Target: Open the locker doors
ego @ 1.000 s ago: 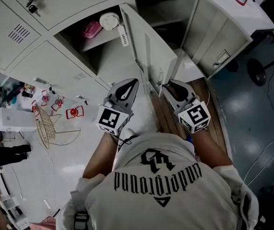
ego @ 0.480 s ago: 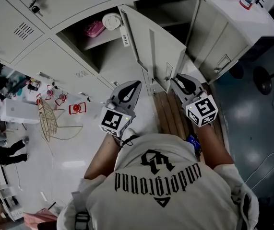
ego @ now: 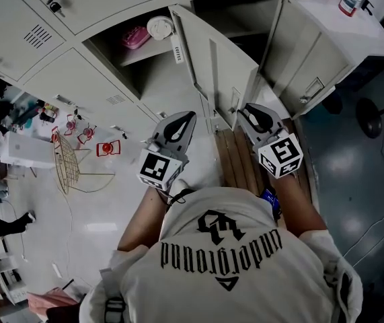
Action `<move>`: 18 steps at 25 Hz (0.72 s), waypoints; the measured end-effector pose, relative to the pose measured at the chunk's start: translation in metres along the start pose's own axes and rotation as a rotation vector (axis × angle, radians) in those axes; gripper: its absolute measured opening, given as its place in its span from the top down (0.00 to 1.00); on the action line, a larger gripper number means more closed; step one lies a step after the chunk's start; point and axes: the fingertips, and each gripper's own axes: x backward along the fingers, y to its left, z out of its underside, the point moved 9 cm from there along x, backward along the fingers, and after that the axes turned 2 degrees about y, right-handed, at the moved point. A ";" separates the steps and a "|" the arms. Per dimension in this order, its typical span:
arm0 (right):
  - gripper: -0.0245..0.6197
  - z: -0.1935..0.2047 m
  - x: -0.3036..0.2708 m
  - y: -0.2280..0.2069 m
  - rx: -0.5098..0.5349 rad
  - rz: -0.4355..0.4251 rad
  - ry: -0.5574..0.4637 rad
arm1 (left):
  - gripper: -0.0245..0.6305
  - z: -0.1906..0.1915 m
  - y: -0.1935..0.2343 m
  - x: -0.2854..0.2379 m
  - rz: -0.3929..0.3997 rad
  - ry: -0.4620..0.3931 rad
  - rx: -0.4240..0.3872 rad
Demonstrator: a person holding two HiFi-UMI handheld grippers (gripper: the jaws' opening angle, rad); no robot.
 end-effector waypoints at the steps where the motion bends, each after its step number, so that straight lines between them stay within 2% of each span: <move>1: 0.80 0.000 0.000 0.001 0.003 -0.002 0.002 | 0.95 0.000 0.000 0.002 -0.004 -0.001 0.002; 7: 0.65 -0.001 0.004 0.010 0.011 -0.011 -0.005 | 0.95 0.001 -0.003 0.017 -0.031 0.002 0.015; 11: 0.58 0.001 0.011 0.019 0.007 -0.017 -0.017 | 0.95 0.003 -0.005 0.032 -0.053 0.007 0.022; 15: 0.55 0.006 0.011 0.029 0.006 -0.029 -0.007 | 0.95 0.003 -0.003 0.056 -0.099 0.016 0.000; 18: 0.55 0.014 0.008 0.037 0.011 -0.049 0.021 | 0.95 0.008 0.001 0.075 -0.145 0.030 0.032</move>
